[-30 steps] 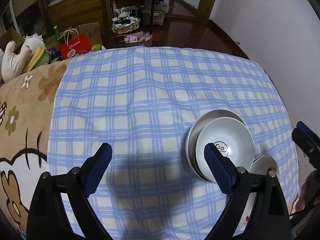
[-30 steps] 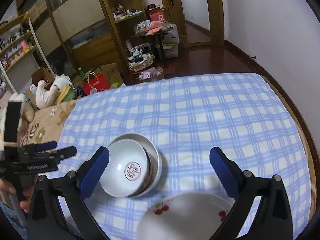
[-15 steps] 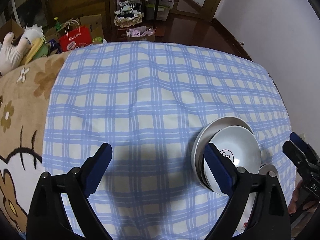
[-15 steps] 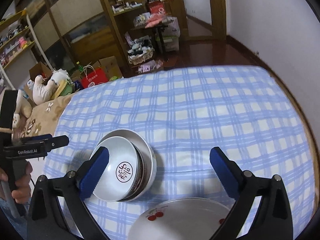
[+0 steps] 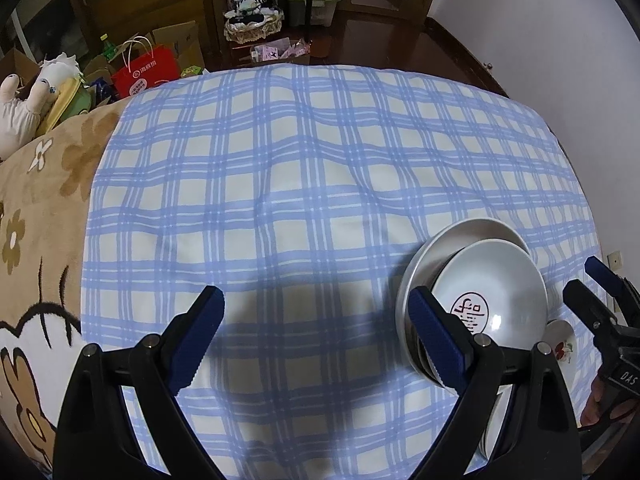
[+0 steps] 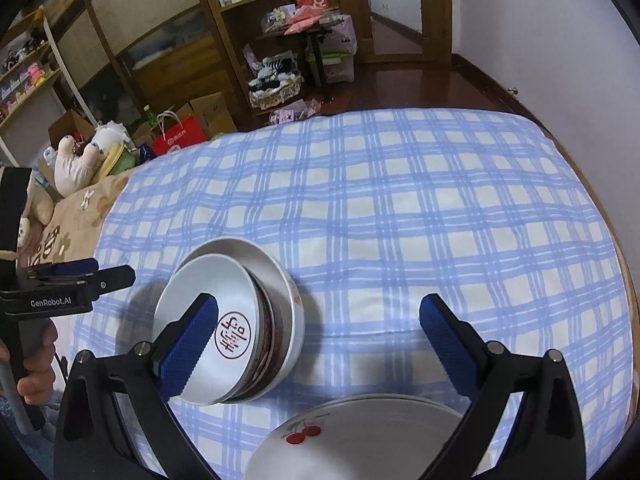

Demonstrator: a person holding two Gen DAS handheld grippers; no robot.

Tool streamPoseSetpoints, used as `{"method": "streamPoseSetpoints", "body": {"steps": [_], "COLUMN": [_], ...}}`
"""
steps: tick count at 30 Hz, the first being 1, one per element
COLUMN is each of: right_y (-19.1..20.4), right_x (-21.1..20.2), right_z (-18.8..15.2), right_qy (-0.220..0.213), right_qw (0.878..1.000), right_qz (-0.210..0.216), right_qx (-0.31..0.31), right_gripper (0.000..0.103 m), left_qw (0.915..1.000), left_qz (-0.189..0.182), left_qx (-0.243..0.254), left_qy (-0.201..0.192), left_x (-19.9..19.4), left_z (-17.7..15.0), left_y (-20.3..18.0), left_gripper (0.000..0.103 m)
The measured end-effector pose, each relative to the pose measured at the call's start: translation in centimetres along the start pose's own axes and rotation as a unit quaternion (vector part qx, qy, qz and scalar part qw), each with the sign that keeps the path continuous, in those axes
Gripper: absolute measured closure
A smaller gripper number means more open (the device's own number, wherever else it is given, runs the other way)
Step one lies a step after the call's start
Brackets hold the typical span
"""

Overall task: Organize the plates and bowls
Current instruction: 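Grasp the rim of the nested bowl stack with both tools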

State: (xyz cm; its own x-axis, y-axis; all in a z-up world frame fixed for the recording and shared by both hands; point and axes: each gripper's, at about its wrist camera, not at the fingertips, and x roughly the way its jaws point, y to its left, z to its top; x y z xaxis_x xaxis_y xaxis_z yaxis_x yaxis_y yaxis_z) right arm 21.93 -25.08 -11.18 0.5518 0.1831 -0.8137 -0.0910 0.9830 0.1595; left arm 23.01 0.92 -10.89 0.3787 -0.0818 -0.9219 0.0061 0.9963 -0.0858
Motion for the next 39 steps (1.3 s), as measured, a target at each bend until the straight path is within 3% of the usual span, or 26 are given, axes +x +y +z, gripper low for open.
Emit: {"method": "streamPoseSetpoints", "body": {"steps": [14, 19, 39], "right_y": [-1.4, -1.8, -2.0], "right_x": [1.0, 1.0, 2.6], "right_z": [-0.7, -0.7, -1.2], "right_qy": [0.013, 0.015, 0.054], "right_qw": [0.999, 0.999, 0.997], "right_qz": [-0.017, -0.036, -0.034], "right_qx": [0.027, 0.028, 0.037], "right_gripper": [0.0, 0.0, 0.0], "left_qw": [0.9993, 0.9995, 0.9984], "left_qz": [-0.024, -0.019, -0.014], "left_qx": [-0.022, -0.01, 0.013], "left_qy": [0.021, 0.024, 0.052], "left_x": [1.0, 1.1, 2.8], "left_z": [0.1, 0.1, 0.3], "left_y": [0.4, -0.2, -1.2], "left_gripper": [0.011, 0.011, 0.011]}}
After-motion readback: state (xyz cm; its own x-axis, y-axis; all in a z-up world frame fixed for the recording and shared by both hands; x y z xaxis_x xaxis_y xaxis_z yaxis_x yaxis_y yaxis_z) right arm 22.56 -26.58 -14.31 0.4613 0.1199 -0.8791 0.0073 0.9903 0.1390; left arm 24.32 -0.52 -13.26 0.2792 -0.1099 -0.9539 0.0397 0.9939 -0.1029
